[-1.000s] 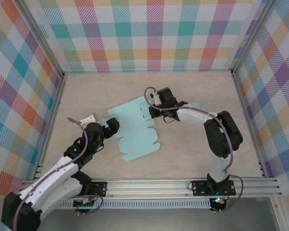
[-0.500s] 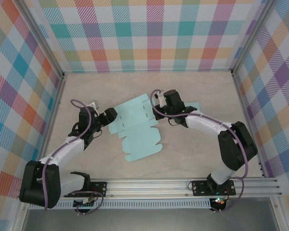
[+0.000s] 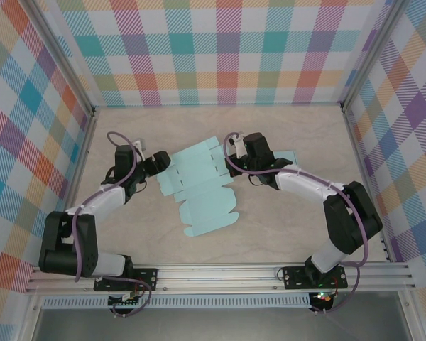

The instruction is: Fold the paper box

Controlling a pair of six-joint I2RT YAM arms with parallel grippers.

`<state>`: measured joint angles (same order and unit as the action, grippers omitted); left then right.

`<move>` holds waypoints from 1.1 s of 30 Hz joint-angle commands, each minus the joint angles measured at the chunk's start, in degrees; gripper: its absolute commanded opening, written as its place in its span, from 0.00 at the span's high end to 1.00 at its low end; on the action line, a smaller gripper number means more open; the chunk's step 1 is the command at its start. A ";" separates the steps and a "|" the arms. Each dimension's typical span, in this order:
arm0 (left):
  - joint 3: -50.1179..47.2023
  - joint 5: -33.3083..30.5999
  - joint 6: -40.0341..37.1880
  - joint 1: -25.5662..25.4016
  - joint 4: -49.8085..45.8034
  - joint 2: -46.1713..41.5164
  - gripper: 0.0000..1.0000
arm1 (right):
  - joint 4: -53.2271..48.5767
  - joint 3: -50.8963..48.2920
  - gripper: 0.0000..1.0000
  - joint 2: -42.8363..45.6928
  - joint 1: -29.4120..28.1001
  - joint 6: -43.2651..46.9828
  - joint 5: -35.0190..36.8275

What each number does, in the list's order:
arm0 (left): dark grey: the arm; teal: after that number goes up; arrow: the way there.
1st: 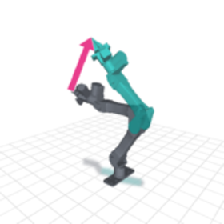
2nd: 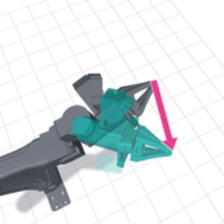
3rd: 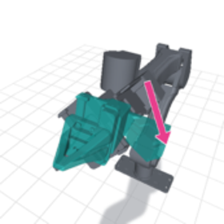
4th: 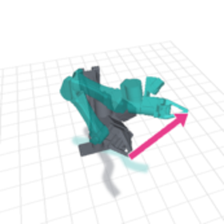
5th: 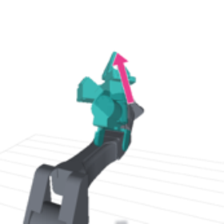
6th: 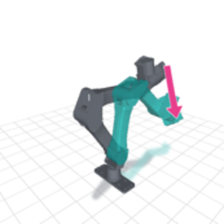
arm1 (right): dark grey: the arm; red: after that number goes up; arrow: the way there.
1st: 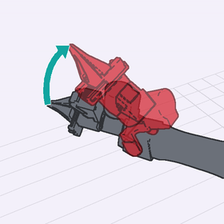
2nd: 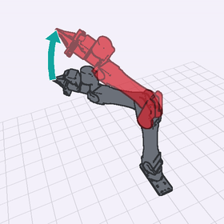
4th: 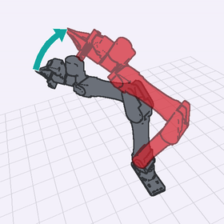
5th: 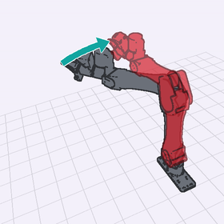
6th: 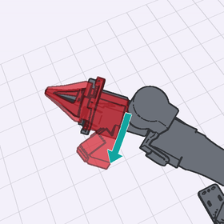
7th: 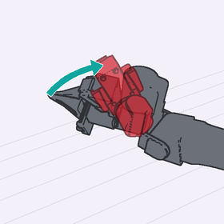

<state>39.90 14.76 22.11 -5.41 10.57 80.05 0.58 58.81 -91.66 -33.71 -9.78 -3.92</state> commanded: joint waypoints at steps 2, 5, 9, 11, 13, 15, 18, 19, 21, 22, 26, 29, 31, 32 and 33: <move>2.96 5.19 -4.24 0.66 -0.17 3.08 0.17 | 2.79 -0.37 1.00 1.48 0.40 0.29 -1.76; 3.20 7.37 -5.08 0.63 2.16 4.69 0.26 | 3.33 -0.31 1.00 1.22 0.49 -0.10 -2.39; 4.67 10.02 -7.24 0.66 2.30 7.18 0.38 | 4.13 -0.38 1.00 0.88 0.99 -0.65 -3.49; 5.22 12.64 -8.01 0.66 2.79 7.84 0.51 | 4.65 -0.53 1.00 0.74 1.40 -0.94 -4.00; 5.87 14.71 -8.99 0.66 2.92 8.34 0.70 | 5.65 -1.01 1.00 0.61 2.19 -1.49 -5.21; 6.29 16.20 -10.13 0.66 2.69 8.39 0.83 | 6.45 -1.31 1.00 0.43 3.01 -2.16 -6.53; 7.12 19.30 -13.29 0.66 2.54 7.79 1.00 | 7.26 -1.76 1.00 0.47 3.65 -2.61 -7.92; 7.42 20.56 -14.79 0.58 2.29 7.32 1.00 | 7.17 -1.85 1.00 0.63 3.79 -2.61 -8.20; 8.02 22.48 -18.54 0.14 1.46 6.21 1.00 | 6.36 -1.77 1.00 0.77 3.91 -2.57 -8.35; 8.23 23.05 -20.76 -0.12 0.80 5.32 1.00 | 5.82 -1.69 1.00 1.06 4.05 -2.32 -8.47; 8.41 24.50 -31.69 -2.04 -2.55 1.72 1.00 | 1.90 -1.68 0.73 3.47 4.99 -0.02 -8.48; 8.05 24.62 -39.90 -3.83 -4.94 -1.47 1.00 | -1.02 -2.33 0.53 7.11 6.54 2.77 -8.66; 7.39 24.95 -44.35 -4.85 -5.49 -4.02 1.00 | -2.86 -2.46 0.43 10.00 7.58 5.65 -9.37; 7.09 25.17 -46.09 -5.29 -5.76 -5.08 1.00 | -3.72 -2.39 0.39 11.24 7.77 7.14 -9.78; 6.80 25.23 -47.74 -5.75 -6.11 -6.46 1.00 | -4.60 -2.25 0.33 12.65 7.95 9.12 -10.32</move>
<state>46.78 37.43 -15.62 -10.15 6.31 77.17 -1.45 56.40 -82.78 -26.55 -6.28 -11.90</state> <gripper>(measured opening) 0.049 0.650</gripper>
